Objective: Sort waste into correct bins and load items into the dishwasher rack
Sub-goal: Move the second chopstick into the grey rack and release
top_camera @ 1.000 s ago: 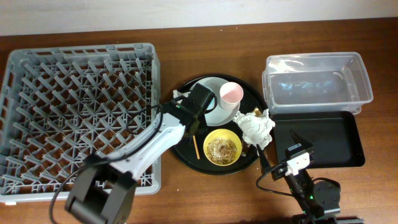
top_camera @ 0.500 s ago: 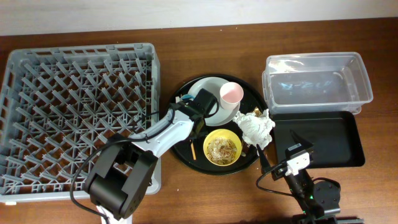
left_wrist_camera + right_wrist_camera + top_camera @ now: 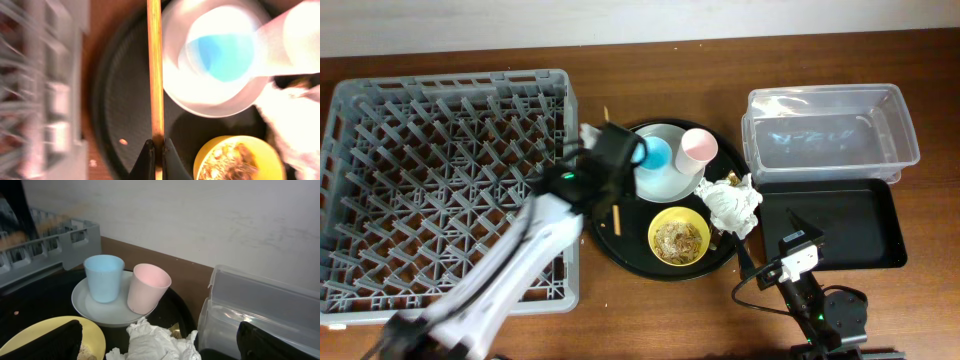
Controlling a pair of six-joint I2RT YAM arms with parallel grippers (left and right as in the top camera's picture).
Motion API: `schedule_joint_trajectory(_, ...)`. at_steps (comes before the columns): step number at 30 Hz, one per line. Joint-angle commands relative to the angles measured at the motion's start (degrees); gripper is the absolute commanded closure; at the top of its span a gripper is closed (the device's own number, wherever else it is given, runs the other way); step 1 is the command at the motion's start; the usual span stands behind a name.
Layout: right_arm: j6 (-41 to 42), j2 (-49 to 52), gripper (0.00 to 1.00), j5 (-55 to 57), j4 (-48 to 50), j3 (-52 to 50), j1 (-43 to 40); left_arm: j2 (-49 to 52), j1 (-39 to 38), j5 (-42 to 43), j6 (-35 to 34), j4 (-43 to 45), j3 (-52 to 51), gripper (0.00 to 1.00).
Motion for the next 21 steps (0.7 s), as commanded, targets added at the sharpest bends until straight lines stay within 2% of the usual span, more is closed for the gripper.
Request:
schedule_joint_trajectory(1,0.46,-0.33,0.02,0.31,-0.24,-0.31,-0.22,-5.46,4.28,-0.02,11.82,-2.43,0.74,0.99)
schedule_joint_trajectory(4,0.46,-0.33,0.02,0.31,-0.24,-0.31,-0.22,-6.32,8.09,0.0,18.27,-4.55,0.74,0.99)
schedule_joint_trajectory(9,0.46,-0.33,0.02,0.31,-0.24,-0.31,-0.22,-4.37,12.52,-0.04,23.85,-7.08,0.72,0.99)
schedule_joint_trajectory(18,0.46,-0.33,0.01,0.31,-0.24,-0.31,-0.22,3.67,15.87,-1.09,24.09,-7.28,0.72,0.99)
schedule_joint_trajectory(21,0.46,-0.33,0.01,0.31,-0.24,-0.31,-0.22,6.19,17.03,-1.07,22.21,-7.08,0.72,0.99)
